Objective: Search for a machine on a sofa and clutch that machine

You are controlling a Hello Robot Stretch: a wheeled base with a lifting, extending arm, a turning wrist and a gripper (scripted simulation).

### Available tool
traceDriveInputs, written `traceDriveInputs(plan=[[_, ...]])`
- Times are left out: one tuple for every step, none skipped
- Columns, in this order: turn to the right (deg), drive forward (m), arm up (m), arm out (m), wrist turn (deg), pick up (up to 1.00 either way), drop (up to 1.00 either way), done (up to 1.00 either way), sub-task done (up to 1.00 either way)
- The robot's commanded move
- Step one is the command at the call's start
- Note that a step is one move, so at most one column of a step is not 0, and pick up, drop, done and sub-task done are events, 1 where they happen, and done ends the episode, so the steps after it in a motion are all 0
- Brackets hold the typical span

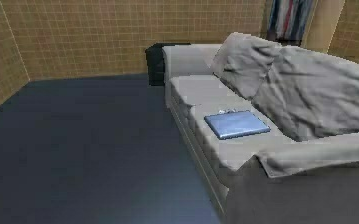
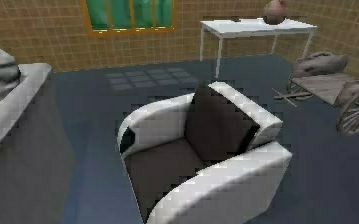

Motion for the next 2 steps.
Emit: traceDriveInputs(plan=[[-12.0, 0.00, 0.00, 0.00, 0.0, 0.00, 0.00, 0.00, 0.00], [0.0, 0.45, 0.00, 0.00, 0.0, 0.00, 0.00, 0.00, 0.00]])
